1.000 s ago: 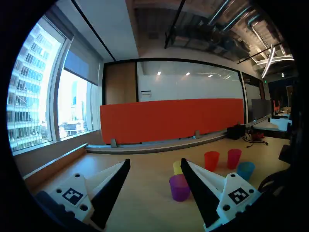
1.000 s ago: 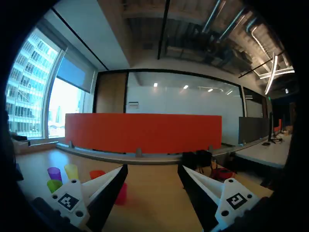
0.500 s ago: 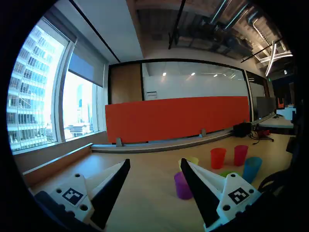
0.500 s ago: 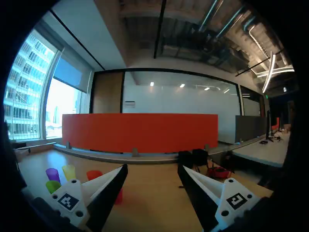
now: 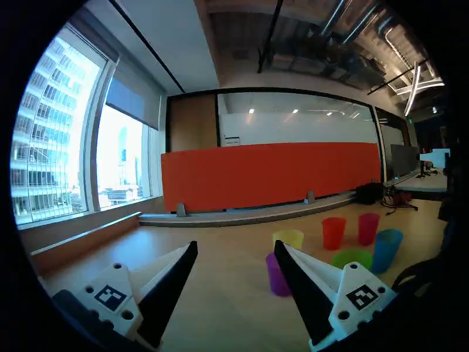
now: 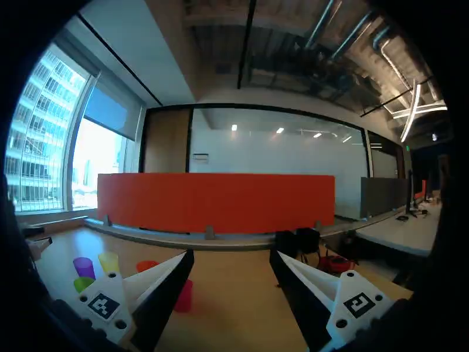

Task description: Pour water

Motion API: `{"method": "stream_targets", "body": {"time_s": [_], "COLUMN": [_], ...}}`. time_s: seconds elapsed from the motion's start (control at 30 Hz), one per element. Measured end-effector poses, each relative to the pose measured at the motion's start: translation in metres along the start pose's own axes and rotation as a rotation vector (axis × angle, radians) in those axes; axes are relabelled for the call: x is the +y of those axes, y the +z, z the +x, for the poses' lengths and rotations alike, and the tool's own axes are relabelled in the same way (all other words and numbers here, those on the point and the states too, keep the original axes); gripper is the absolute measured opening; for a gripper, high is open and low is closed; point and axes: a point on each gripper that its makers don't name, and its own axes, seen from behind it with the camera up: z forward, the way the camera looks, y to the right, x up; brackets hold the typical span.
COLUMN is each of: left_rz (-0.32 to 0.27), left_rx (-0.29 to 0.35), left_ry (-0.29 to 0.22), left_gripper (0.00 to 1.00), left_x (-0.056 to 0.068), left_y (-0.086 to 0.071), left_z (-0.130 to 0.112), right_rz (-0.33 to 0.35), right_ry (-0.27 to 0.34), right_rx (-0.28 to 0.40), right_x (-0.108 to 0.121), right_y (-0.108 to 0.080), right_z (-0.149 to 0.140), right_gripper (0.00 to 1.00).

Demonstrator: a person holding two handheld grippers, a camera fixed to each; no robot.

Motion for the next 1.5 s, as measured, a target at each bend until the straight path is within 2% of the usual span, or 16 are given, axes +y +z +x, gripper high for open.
{"method": "stream_targets", "body": {"time_s": [0.2,0.5,0.77,1.5], "left_rz": [0.008,0.006,-0.002,-0.003], "left_rx": [-0.002,-0.004,-0.022,-0.037], "left_ry": [-0.020,-0.034,-0.068,-0.067], "left_gripper": [0.97,0.97,0.97,0.97], "left_x": [-0.008,-0.011,-0.012,-0.011], "left_y": [-0.001,-0.001,0.001,0.003], "left_z": [-0.006,-0.013,-0.020,-0.023], "right_rz": [-0.001,-0.002,-0.001,0.003], "right_ry": [-0.003,-0.006,-0.007,-0.007], "right_rx": [-0.001,0.006,0.007,0.013], "right_x": [-0.004,-0.006,-0.007,-0.008], "right_y": [-0.001,-0.002,-0.002,-0.004], "right_z": [0.002,0.008,0.008,0.010], "right_gripper": [1.00,1.00,1.00,1.00]}}
